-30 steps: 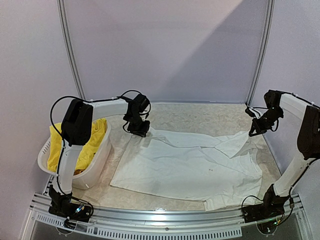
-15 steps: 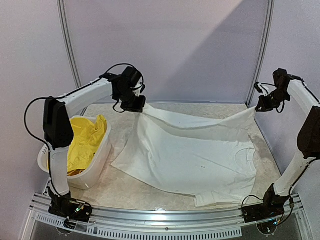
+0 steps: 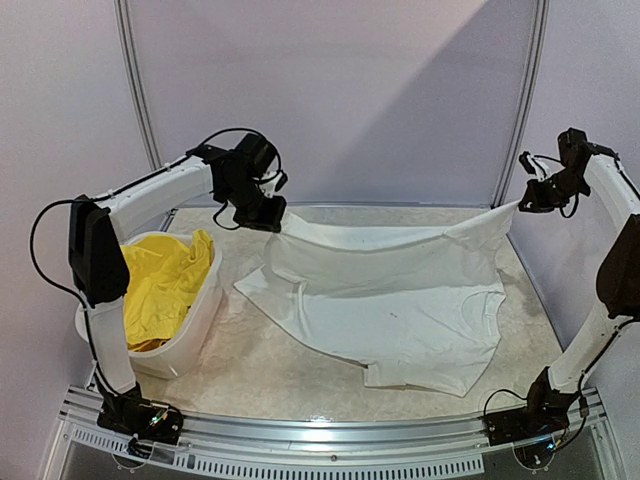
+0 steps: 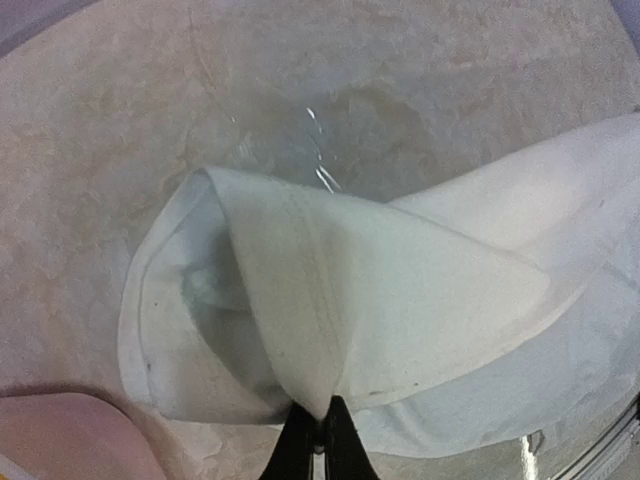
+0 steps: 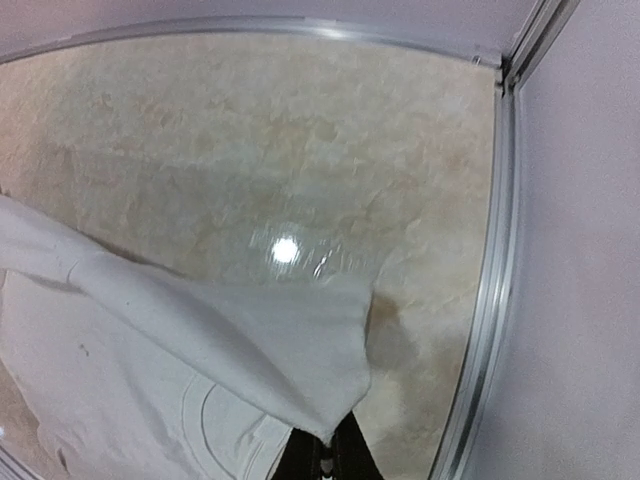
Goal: Fold and stack the mixed laundry pile
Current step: Adjust the flattened T-shirt at the center of the board.
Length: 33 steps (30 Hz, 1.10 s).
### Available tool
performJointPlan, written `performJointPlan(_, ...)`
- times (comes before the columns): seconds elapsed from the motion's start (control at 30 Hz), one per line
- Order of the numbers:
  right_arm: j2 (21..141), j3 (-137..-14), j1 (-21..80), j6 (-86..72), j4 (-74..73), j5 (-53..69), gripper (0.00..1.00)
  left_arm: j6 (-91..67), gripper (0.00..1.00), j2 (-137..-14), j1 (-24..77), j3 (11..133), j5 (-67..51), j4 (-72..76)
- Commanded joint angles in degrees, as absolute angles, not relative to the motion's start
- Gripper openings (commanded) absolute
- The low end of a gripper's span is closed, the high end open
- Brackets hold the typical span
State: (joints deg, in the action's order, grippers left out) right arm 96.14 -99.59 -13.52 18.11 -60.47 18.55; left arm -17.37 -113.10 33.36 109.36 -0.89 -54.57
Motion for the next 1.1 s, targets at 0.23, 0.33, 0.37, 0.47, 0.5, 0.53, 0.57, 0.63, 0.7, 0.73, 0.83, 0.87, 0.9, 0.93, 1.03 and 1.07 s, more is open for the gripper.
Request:
performJointPlan(0.23,76.8,-80.6,-13.6,22.0,-62.1,15.6,0.0,-21.6,0.03,-106.2,45.2,94.0,-5.3,-57.9)
performJointPlan(0.33,74.5,-77.7,-13.6,22.1,-61.9,15.7,0.0,-22.1,0.23,-106.5,45.5,92.9,-4.4,-58.6)
performJointPlan(0.37,74.6,-76.5,-13.6,22.0,-61.3,15.6,0.0,-21.6,0.29,-107.4,45.2,93.5,-2.4,-59.2)
performJointPlan(0.47,76.8,-73.8,-13.7,21.8,-59.7,15.9,0.0,-19.7,0.34,-111.1,43.8,97.2,-0.2,-62.5)
performJointPlan(0.5,77.5,-73.4,-13.6,21.6,-59.5,16.4,0.0,-19.3,0.35,-112.4,43.4,98.2,-0.3,-62.8)
performJointPlan(0.53,78.6,-73.2,-13.7,21.4,-59.4,17.0,0.0,-19.0,0.35,-113.1,43.1,98.9,-0.6,-62.9)
performJointPlan(0.57,79.2,-73.1,-13.6,21.3,-59.2,17.5,0.0,-18.9,0.35,-113.8,42.9,99.3,-1.3,-62.9)
performJointPlan(0.63,80.5,-72.6,-13.6,21.0,-58.4,18.1,0.0,-19.2,0.33,-114.8,42.8,99.7,-3.4,-63.4)
performJointPlan(0.7,81.0,-72.2,-13.7,20.7,-58.0,18.7,0.0,-19.8,0.31,-114.8,43.0,98.5,-6.1,-63.5)
performJointPlan(0.73,81.3,-72.0,-13.6,20.7,-57.8,18.8,0.0,-20.4,0.3,-114.3,43.2,97.0,-7.1,-63.0)
performJointPlan(0.83,81.8,-71.0,-13.6,20.5,-57.0,19.5,0.0,-22.5,0.3,-111.1,43.8,90.3,-9.9,-60.0)
performJointPlan(0.87,81.9,-70.9,-13.6,20.4,-56.9,19.9,0.0,-23.9,0.3,-109.8,44.3,87.9,-10.6,-58.5)
performJointPlan(0.9,82.2,-70.8,-13.6,20.3,-56.9,20.1,0.0,-24.8,0.31,-108.6,44.8,85.8,-11.0,-56.5)
performJointPlan(0.93,82.4,-70.9,-13.6,20.2,-56.8,20.4,0.0,-25.6,0.33,-107.4,45.3,84.0,-11.1,-55.2)
performJointPlan(1.03,82.9,-70.7,-13.6,20.2,-56.7,20.8,0.0,-27.9,0.42,-105.6,46.8,79.0,-11.1,-50.4)
performJointPlan(1.07,82.9,-70.5,-13.6,20.2,-56.5,20.8,0.0,-28.4,0.44,-105.6,47.2,77.7,-11.4,-48.6)
